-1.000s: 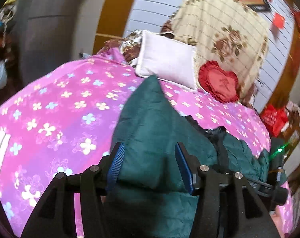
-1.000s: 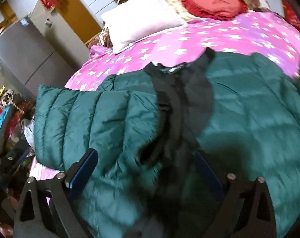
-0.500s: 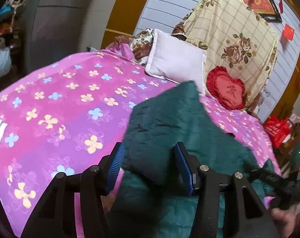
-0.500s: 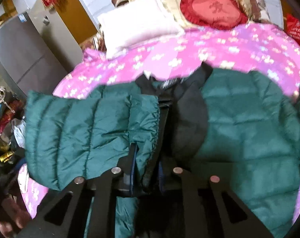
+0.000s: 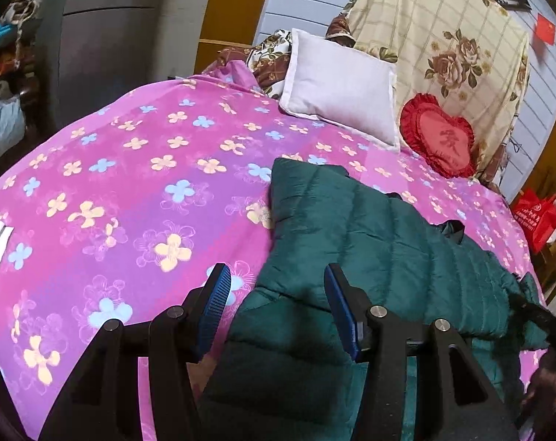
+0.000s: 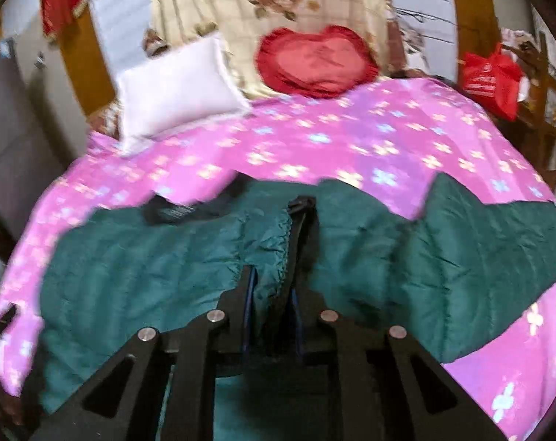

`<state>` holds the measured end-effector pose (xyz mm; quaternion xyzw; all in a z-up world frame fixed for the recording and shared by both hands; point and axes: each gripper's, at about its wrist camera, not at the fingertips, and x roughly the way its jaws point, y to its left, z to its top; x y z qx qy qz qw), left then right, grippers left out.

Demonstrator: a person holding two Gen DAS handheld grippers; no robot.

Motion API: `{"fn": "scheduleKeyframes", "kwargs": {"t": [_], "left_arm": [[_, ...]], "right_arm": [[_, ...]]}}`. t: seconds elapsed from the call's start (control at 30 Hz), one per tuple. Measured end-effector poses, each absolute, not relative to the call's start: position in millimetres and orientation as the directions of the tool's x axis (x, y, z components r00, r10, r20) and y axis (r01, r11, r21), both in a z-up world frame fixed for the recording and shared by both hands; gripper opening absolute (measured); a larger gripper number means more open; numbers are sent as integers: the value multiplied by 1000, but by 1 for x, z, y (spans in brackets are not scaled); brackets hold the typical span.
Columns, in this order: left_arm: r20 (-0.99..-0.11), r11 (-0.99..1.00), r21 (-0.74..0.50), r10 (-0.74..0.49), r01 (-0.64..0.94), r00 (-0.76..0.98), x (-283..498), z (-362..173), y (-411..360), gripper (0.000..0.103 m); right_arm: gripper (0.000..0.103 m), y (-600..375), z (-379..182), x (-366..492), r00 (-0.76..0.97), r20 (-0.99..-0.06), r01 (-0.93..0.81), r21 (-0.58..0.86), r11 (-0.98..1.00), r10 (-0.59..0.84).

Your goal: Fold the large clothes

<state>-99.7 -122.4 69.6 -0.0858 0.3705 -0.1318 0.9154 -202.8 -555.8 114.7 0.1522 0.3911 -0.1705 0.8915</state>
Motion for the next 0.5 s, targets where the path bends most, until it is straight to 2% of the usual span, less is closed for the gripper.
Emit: {"fn": "scheduleKeyframes", "kwargs": {"t": [0.13, 0.2, 0.27, 0.37, 0.5], "left_arm": [[-656, 954, -228, -299, 196, 693, -104, 71, -128, 34], [-658, 956, -213, -293, 202, 694, -105, 73, -131, 34], [-667, 955, -208, -296, 210, 684, -104, 78, -133, 34], [-661, 954, -212, -300, 212, 688, -101, 87, -137, 34], [-671, 960, -157, -276, 231, 688, -86, 92, -158, 34]], "right_arm": [[20, -574, 81, -196, 604, -777, 443, 139, 886, -180], [39, -579, 81, -202, 606, -774, 461, 153, 874, -184], [46, -583, 93, -214, 611, -764, 481, 153, 863, -205], [49, -579, 116, -231, 656, -733, 447, 188, 875, -178], [49, -557, 132, -223, 683, -723, 344, 199, 918, -99]]}}
